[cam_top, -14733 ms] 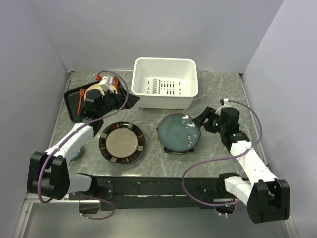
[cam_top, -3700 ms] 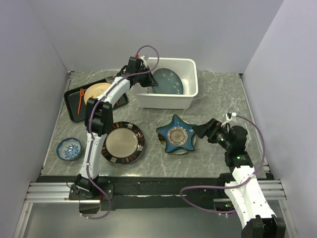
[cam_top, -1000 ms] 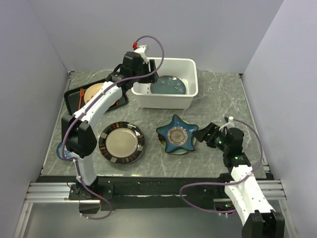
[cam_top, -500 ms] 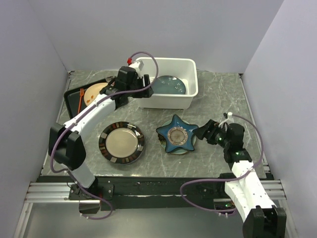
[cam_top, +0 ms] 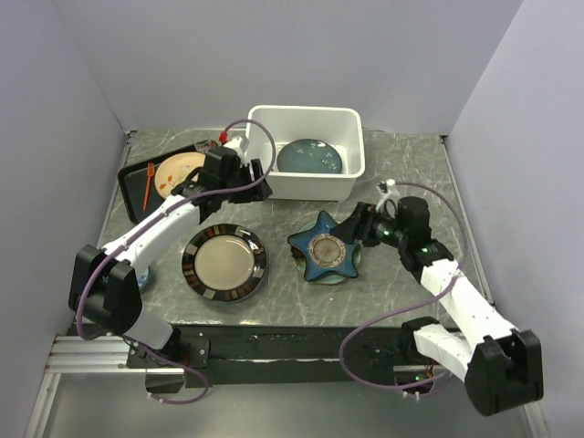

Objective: Place the plates into the plastic bin on the countertop
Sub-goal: Pick up the plate at the center of the board.

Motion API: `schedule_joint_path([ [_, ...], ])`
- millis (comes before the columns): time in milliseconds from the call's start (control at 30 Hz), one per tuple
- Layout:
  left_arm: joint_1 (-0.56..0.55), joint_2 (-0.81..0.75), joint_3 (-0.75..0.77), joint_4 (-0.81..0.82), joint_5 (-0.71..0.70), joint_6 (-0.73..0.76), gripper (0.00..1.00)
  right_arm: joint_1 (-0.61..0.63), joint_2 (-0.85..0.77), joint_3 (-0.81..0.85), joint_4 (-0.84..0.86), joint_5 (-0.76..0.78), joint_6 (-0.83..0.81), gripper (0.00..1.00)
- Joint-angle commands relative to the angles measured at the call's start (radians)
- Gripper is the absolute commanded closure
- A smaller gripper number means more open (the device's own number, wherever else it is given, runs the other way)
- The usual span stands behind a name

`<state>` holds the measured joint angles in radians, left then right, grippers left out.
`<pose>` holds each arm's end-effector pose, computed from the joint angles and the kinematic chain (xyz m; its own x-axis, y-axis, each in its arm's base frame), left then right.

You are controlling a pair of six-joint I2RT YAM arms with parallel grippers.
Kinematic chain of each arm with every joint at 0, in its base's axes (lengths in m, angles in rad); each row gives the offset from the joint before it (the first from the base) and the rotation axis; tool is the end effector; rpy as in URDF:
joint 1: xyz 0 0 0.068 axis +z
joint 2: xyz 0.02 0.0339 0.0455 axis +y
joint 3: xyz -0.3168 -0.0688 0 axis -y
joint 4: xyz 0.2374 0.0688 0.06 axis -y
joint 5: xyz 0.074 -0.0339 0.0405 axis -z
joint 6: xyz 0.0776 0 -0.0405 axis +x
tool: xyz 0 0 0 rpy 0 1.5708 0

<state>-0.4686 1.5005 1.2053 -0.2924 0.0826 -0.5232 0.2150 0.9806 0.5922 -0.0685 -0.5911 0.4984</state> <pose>0.3257 -0.1720 0.3340 -0.6839 -0.2119 -0.6981 0.1958 0.8684 -0.4555 0.1963 0.0871 0.2813 -0.6968 0.2541 -0.6707 -0.3787 0.6638 0.6449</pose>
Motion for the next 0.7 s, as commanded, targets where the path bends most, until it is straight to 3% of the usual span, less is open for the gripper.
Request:
schedule_joint_path([
  [0,0.010,-0.072,-0.068,0.044,0.016,-0.046,0.32,0.127,0.095,0.125,0.053,0.017,-0.011,0.15],
  [367,0.105,-0.199,-0.200,0.015,0.032,-0.083,0.31,0.400,0.489,0.380,0.065,0.004,-0.027,0.22],
  [667,0.171,-0.246,-0.213,-0.017,0.072,-0.067,0.30,0.481,0.687,0.509,0.101,-0.022,-0.012,0.30],
])
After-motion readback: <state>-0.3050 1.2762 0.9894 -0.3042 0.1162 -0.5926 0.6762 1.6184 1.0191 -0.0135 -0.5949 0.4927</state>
